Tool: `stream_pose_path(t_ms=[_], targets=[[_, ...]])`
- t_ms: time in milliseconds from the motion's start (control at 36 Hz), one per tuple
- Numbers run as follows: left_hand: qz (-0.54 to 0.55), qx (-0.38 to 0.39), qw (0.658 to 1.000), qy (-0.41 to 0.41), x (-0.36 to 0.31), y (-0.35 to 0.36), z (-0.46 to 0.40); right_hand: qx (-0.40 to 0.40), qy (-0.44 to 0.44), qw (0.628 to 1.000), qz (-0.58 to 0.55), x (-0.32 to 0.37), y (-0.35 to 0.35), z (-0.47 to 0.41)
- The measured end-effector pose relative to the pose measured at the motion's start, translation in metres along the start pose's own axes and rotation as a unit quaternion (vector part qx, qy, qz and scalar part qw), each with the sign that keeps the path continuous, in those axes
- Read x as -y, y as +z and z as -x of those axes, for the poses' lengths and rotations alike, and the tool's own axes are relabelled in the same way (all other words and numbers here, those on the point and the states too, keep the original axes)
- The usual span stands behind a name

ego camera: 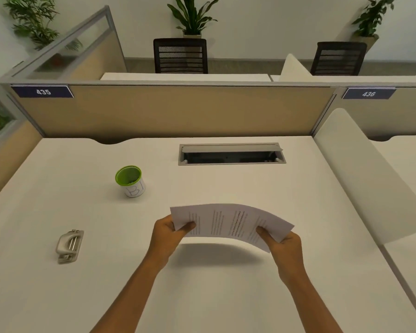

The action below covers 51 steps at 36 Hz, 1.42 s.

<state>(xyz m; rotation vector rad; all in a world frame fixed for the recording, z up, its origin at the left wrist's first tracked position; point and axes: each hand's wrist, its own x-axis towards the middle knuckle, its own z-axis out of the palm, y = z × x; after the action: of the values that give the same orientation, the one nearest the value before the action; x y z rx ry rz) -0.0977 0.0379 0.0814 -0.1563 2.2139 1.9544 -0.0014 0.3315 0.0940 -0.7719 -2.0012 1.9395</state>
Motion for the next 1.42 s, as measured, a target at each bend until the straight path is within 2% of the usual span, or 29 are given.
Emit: stream_pose_path(t_ms=[111, 250, 472, 639, 833, 972, 1083, 1194, 1278, 1417], targets=[[-0.006, -0.004, 1.000, -0.028, 0.023, 0.009, 0.010, 0.007, 0.038, 0.999, 0.008, -0.020, 0.006, 0.003], [-0.023, -0.026, 0.999, -0.025, 0.028, 0.009, 0.009, -0.006, 0.026, 1.000, 0.012, -0.023, 0.004, 0.003], [-0.081, -0.006, 0.996, -0.024, 0.021, 0.000, -0.003, 0.046, 0.057, 0.996, 0.057, -0.030, 0.000, -0.002], [-0.181, 0.073, 0.979, 0.062, -0.009, -0.014, -0.019, 0.059, -0.030, 0.992, 0.105, -0.012, -0.017, -0.013], [-0.316, 0.211, 0.920, 0.099, -0.053, -0.025, -0.040, 0.138, -0.142, 0.949, 0.247, 0.015, -0.011, -0.020], [-0.339, 0.291, 0.890, 0.091, -0.076, -0.022, -0.045, 0.215, -0.123, 0.930, 0.270, 0.021, 0.017, -0.006], [-0.319, 0.311, 0.893, 0.063, -0.081, -0.024, -0.045, 0.194, -0.105, 0.936, 0.274, 0.014, 0.035, 0.006], [-0.302, 0.277, 0.911, 0.044, -0.076, -0.035, -0.044, 0.165, -0.082, 0.946, 0.265, 0.002, 0.044, 0.014], [-0.268, 0.225, 0.936, 0.026, -0.065, -0.052, -0.046, 0.151, -0.040, 0.960, 0.232, -0.006, 0.050, 0.017], [-0.201, 0.029, 0.979, -0.013, -0.029, -0.108, -0.049, 0.124, 0.043, 0.982, 0.135, -0.022, 0.053, 0.020]])
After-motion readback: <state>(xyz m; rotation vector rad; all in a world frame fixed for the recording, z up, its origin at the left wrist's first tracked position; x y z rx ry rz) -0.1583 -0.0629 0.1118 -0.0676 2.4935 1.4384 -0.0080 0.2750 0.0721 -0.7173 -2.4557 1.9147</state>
